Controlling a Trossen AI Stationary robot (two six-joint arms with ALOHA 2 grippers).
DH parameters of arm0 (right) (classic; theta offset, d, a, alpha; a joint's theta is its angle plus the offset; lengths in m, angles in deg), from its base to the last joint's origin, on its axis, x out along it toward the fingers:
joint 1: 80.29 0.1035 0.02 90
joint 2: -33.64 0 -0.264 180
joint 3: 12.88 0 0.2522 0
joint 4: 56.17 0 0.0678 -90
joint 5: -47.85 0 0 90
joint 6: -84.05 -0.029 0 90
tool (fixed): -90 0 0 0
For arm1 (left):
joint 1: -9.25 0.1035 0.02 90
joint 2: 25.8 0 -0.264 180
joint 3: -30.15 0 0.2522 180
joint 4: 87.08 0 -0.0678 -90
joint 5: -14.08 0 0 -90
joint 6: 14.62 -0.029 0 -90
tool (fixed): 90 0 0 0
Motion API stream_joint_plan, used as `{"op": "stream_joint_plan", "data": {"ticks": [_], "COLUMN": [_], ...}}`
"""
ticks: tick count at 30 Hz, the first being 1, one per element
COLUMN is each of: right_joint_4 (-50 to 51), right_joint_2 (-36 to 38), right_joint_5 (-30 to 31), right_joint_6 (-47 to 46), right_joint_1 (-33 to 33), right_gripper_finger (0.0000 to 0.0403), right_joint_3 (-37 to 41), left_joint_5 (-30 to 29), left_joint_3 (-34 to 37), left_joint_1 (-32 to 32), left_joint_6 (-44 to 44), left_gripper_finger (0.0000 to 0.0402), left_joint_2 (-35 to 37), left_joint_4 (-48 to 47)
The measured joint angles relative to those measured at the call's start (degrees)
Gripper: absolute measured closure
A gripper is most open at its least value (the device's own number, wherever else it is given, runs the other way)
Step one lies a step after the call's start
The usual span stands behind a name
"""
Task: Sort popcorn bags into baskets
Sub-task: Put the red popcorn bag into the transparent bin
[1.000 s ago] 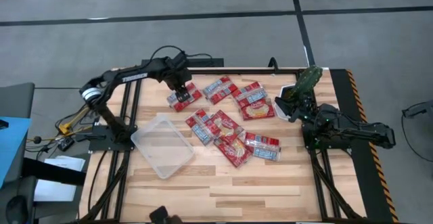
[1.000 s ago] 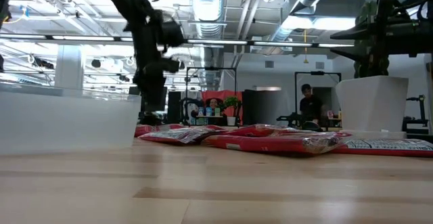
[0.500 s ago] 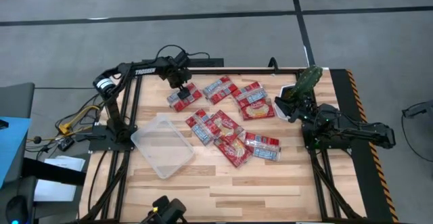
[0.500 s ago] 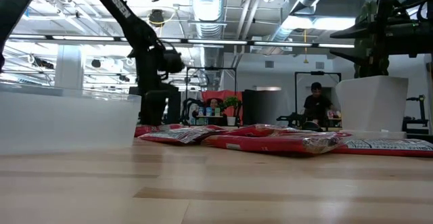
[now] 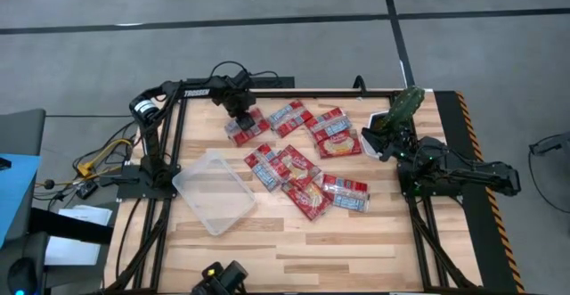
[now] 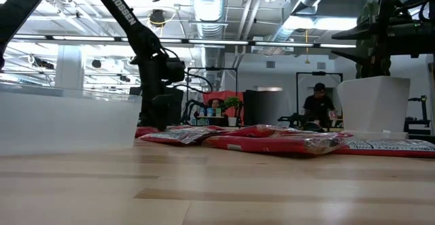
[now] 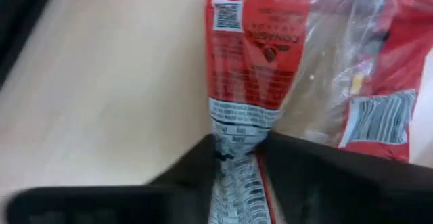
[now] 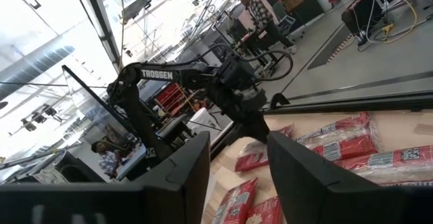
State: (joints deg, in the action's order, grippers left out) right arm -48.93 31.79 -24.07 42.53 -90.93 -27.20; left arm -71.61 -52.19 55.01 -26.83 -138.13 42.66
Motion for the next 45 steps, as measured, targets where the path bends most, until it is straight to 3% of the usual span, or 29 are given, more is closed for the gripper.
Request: {"op": "stream_joint_plan", "data": {"ticks": [2,6,18,28,37,45], "right_joint_4": [0.0,-0.32,-0.68,-0.68,-0.66,-0.74], "right_joint_2": [0.0,0.0,0.0,-0.02,-0.02,-0.02], "right_joint_5": [0.0,0.0,0.0,-0.04,-0.04,-0.05], "right_joint_6": [-0.04,-0.04,-0.02,0.69,1.22,1.29], "right_joint_1": [0.0,0.0,-0.02,-0.02,-0.02,0.0], "right_gripper_finger": [0.0233,0.0238,0.025,0.026,0.0258,0.0263], "right_joint_3": [0.0,0.04,0.07,0.07,0.07,0.07], "left_joint_5": [-0.09,0.05,2.45,5.92,9.02,6.44], "left_joint_3": [0.04,-0.21,-2.58,-2.75,-2.8,-1.94], "left_joint_1": [0.01,-0.16,-1.29,-5.66,-13.65,-25.94], "left_joint_6": [0.99,2.83,8.74,16.65,26.65,41.99], "left_gripper_finger": [0.038,0.0395,0.0401,0.0401,0.0401,0.0401], "left_joint_2": [0.0,0.55,10.59,23.09,37.08,49.5], "left_joint_4": [0.01,-0.82,-9.09,-12.55,-21.91,-31.78]}}
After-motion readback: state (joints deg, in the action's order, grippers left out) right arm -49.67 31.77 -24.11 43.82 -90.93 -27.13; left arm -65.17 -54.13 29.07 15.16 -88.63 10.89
